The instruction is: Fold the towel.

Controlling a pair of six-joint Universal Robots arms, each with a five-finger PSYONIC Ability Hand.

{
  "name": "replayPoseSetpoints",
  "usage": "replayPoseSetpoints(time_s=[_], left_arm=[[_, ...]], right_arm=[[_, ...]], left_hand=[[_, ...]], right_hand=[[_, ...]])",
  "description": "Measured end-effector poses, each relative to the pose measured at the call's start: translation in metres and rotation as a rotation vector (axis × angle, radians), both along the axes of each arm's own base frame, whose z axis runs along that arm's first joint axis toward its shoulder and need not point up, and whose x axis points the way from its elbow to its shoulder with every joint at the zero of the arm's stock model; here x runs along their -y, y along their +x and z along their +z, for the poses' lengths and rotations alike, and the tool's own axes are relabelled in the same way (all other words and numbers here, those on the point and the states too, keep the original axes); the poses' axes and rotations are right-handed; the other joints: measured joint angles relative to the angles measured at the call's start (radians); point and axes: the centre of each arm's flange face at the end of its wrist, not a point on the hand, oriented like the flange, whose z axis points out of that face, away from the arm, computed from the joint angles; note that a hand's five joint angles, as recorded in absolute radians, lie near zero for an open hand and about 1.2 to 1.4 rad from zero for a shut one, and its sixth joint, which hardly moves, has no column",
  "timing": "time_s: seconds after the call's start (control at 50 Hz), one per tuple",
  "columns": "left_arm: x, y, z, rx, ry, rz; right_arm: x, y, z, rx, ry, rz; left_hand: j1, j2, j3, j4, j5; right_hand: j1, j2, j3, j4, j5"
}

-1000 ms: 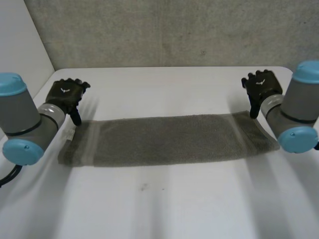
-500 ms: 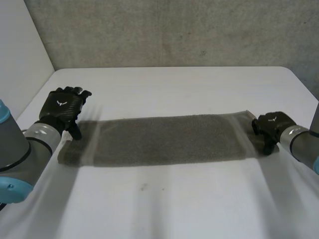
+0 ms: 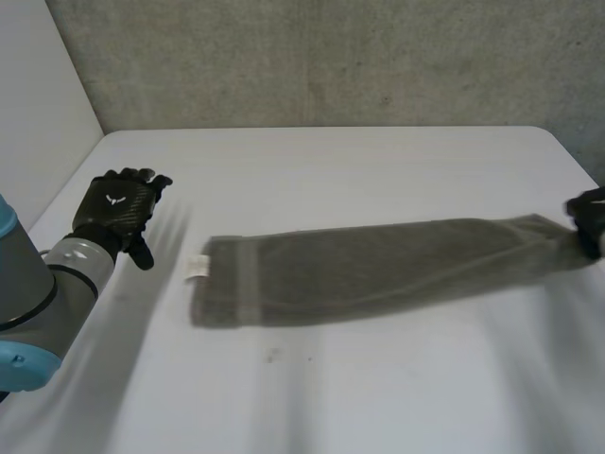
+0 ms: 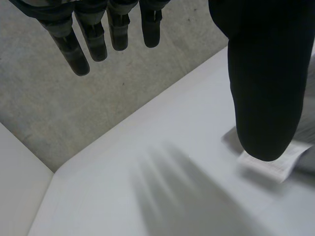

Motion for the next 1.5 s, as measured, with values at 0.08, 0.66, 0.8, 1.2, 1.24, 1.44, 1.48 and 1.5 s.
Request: replayPoseSetpoints(time_s=[0.08, 0.66, 0.8, 1.2, 1.24, 1.44, 1.48, 1.5], left_arm=[[-0.001, 0.000, 0.004, -0.003, -0.012, 0.000], [-0.006, -0.001, 0.004, -0.002, -0.008, -0.007], [-0.012, -0.007, 0.003, -0.001, 0.000, -0.029], [-0.060, -0.088, 0.030, -0.142, -0.052, -0.289], [-0.064, -0.099, 0.032, -0.181, -0.039, -0.318], [-0.075, -0.144, 0.002, -0.236, 0.059, -0.421], [-0.071, -0.149, -0.008, -0.227, 0.078, -0.422], [-0.070, -0.150, -0.013, -0.223, 0.086, -0.421]], right_arm=[[0.006, -0.029, 0.014, -0.107, -0.031, -0.063], [-0.170, 0.273, 0.024, 0.123, -0.203, 0.985], [-0.212, 0.299, -0.029, 0.075, -0.093, 1.108], [-0.151, 0.206, 0.036, 0.379, -0.027, 0.588], [-0.146, 0.188, 0.031, 0.399, 0.018, 0.527], [-0.146, 0.134, -0.012, 0.370, 0.188, 0.374], [-0.146, 0.130, -0.017, 0.357, 0.194, 0.371], [-0.147, 0.129, -0.019, 0.352, 0.193, 0.371]], left_hand=[[0.000, 0.000, 0.000, 0.000, 0.000], [0.000, 0.000, 0.000, 0.000, 0.000], [0.000, 0.000, 0.000, 0.000, 0.000], [-0.006, 0.010, 0.007, 0.005, 0.000], [-0.005, 0.014, 0.011, 0.012, 0.000], [0.015, 0.035, 0.031, 0.032, 0.003], [0.023, 0.039, 0.037, 0.037, 0.003], [0.024, 0.040, 0.038, 0.038, 0.003]], right_hand=[[0.000, 0.000, 0.000, 0.000, 0.002], [0.008, 0.000, 0.008, 0.001, 0.011], [-0.210, -0.293, -0.274, -0.282, -0.229], [-0.737, -0.949, -0.966, -0.955, -0.910], [-0.737, -0.949, -0.966, -0.955, -0.910], [-0.737, -0.949, -0.966, -0.955, -0.912], [-0.737, -0.949, -0.966, -0.955, -0.912], [-0.737, -0.949, -0.966, -0.955, -0.912]])
